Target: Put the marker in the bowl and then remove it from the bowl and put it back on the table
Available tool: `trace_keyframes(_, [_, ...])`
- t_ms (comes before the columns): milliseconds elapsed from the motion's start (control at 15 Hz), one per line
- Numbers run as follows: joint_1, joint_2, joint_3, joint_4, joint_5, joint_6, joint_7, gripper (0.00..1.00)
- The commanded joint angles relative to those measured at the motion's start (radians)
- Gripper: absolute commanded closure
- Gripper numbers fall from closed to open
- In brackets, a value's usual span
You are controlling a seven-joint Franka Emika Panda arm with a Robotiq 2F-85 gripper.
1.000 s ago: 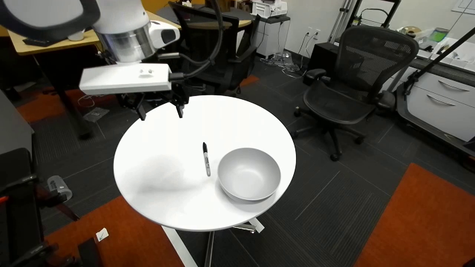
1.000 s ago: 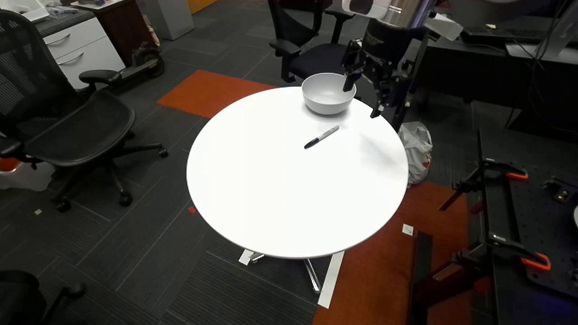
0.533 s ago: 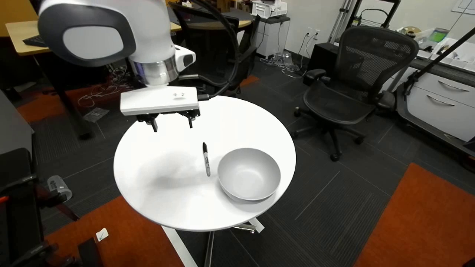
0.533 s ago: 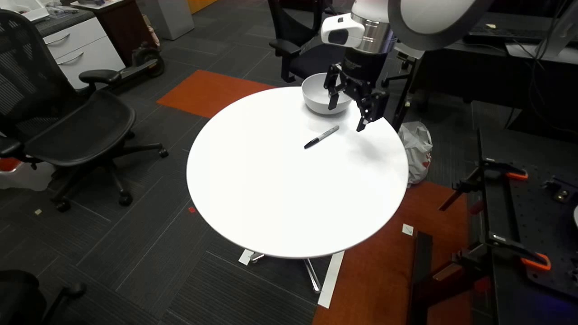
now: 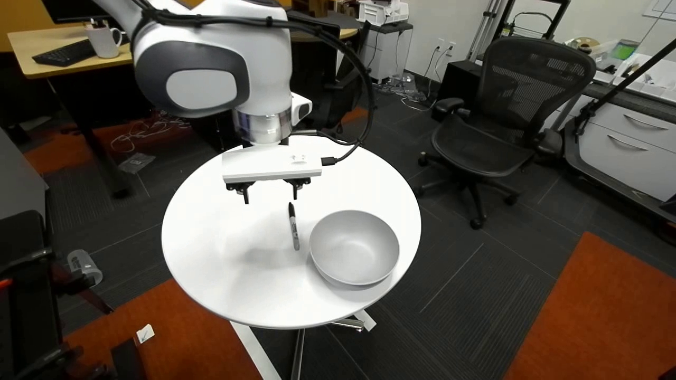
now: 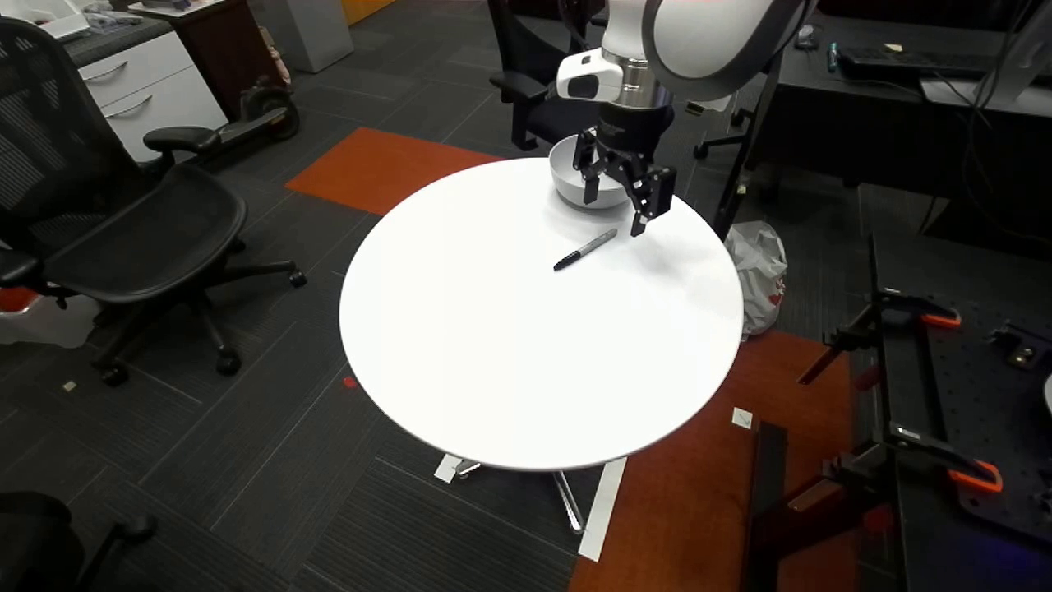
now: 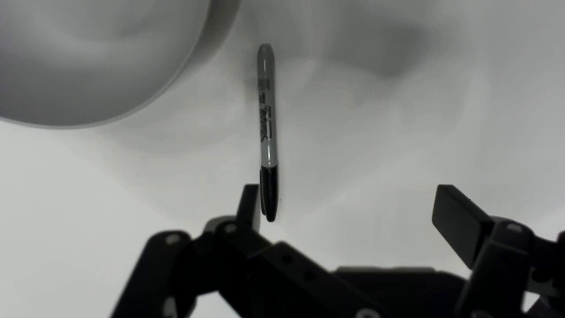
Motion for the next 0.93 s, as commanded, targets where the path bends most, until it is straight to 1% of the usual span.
trace_keyframes(0, [-0.026,0.083,0.014,0.115,-0.049,-0.081,0.012,0.0])
trace_keyframes(400, [-0.024,0.185,0.015,0.222,-0.097,-0.116,0.03,0.0])
trace_keyframes(867, [-0.019,0.254,0.014,0.272,-0.129,-0.094,0.057,0.0])
